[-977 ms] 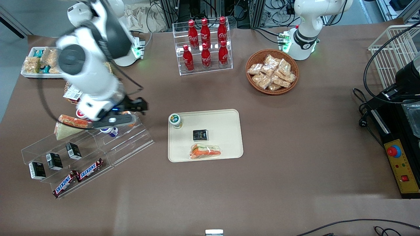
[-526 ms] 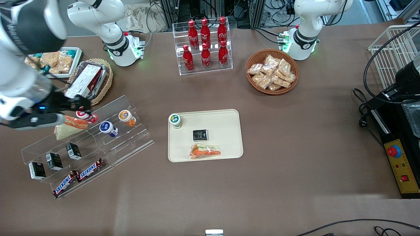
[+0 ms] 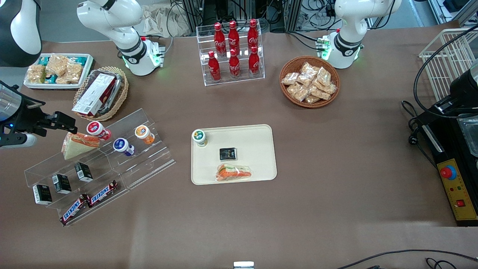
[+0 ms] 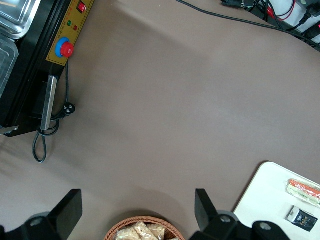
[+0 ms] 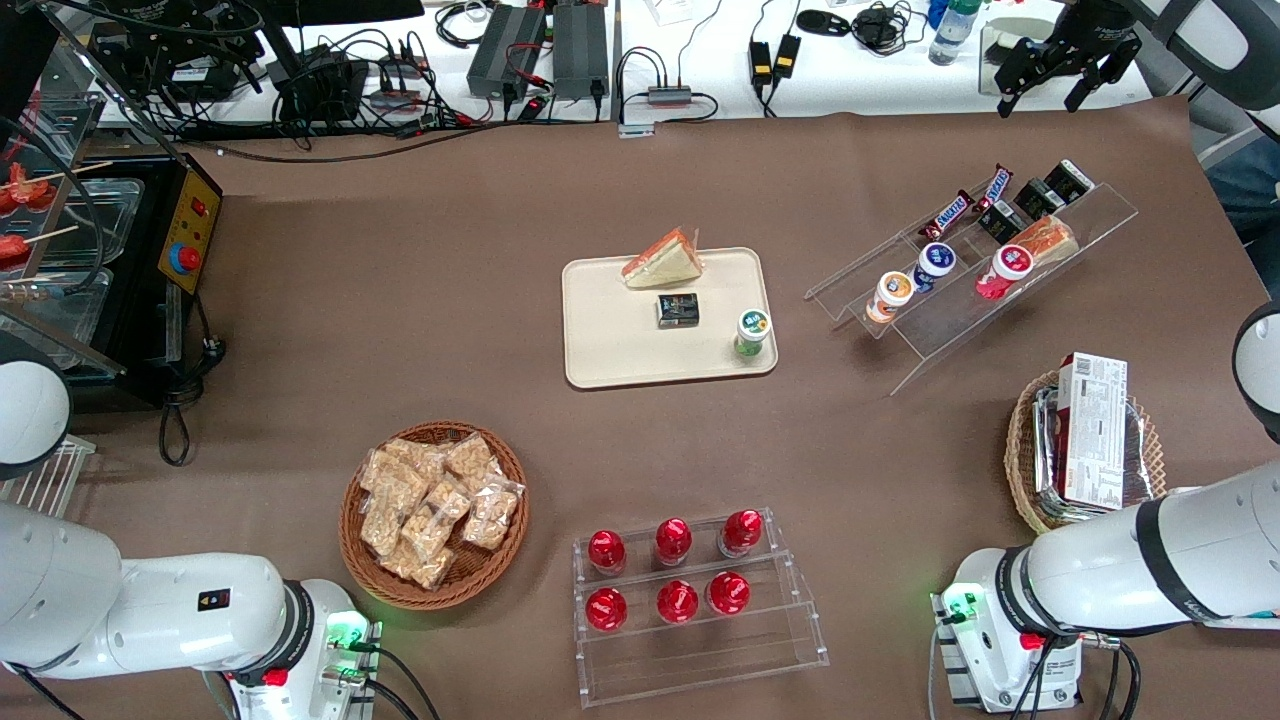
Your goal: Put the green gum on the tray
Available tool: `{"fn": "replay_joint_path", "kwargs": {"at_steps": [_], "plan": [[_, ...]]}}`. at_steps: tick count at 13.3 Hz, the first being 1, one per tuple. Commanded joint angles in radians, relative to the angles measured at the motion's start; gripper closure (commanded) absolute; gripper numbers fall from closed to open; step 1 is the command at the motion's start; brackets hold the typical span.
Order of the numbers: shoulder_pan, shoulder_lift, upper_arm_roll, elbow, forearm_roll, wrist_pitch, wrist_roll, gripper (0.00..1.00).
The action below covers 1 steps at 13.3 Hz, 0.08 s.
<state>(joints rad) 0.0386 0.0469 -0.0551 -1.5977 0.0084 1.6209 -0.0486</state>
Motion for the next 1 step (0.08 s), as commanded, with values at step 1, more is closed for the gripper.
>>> {"fn": "replay_joint_path", "kwargs": {"at_steps": [1], "plan": [[-0.002,-0.005,0.005,0.001,0.01,-0.012,0.004,0.01]]}}
